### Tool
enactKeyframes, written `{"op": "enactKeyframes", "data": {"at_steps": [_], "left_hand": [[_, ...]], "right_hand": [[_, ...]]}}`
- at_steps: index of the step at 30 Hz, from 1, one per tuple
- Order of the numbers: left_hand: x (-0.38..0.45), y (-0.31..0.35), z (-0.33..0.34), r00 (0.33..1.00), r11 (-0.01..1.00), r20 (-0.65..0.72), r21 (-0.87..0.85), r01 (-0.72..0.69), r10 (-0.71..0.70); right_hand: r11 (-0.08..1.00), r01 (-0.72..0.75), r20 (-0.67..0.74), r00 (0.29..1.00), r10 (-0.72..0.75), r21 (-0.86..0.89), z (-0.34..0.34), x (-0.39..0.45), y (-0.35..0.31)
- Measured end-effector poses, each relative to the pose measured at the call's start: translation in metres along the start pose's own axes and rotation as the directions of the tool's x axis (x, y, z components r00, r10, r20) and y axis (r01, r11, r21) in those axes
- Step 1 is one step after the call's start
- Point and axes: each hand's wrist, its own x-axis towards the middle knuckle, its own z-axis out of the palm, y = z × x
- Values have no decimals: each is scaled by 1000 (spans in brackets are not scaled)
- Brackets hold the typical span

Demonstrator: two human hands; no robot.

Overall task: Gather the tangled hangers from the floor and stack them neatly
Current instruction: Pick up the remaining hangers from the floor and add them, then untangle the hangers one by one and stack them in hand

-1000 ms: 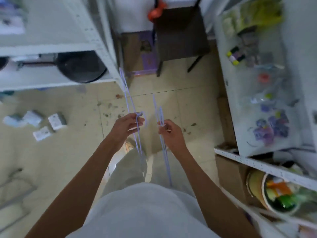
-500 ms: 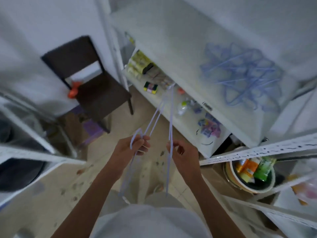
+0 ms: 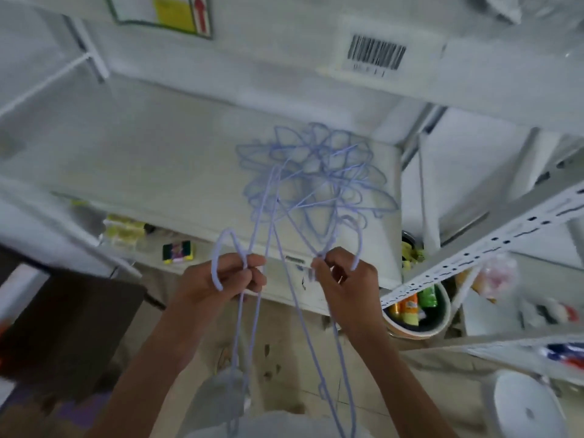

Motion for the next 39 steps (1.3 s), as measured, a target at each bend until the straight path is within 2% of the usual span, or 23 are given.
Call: {"op": "enactKeyframes", "data": {"at_steps": [2, 5, 7, 12, 17, 21, 30, 32, 35, 39], "left_hand": [[25, 12, -12, 995, 1000, 101, 22, 7, -9], [58, 24, -29, 969, 996, 244, 84, 15, -35], [77, 31, -36, 956, 992, 292, 130, -8, -30], [113, 44, -41, 938, 987, 345, 158, -35, -22], [135, 58, -41, 962, 981, 272, 185, -63, 10], [144, 69, -43, 978, 974, 199, 203, -99, 58], [150, 79, -46, 989, 950, 53, 276, -147, 138], [150, 80, -48, 989, 946, 43, 288, -149, 143], [149, 80, -50, 988, 948, 32, 278, -156, 154], [151, 78, -51, 990, 948, 36, 288, -138, 133]], "right_hand": [[996, -75, -86, 993, 78, 38, 1, 18, -4], [959, -209, -179, 953, 244, 192, 3, 41, 1], [921, -252, -226, 919, 324, 297, 5, 56, 6], [854, -351, -208, 868, 451, 384, 14, 94, 35], [807, -405, -98, 867, 488, 430, 24, 156, 68], [814, -439, 0, 880, 475, 379, 33, 213, 88], [797, -556, 171, 831, 529, 238, 68, 304, 95], [803, -574, 150, 818, 555, 159, 73, 307, 97], [800, -599, 29, 801, 598, 37, 74, 303, 104], [821, -561, -100, 827, 553, -103, 71, 291, 103]]}}
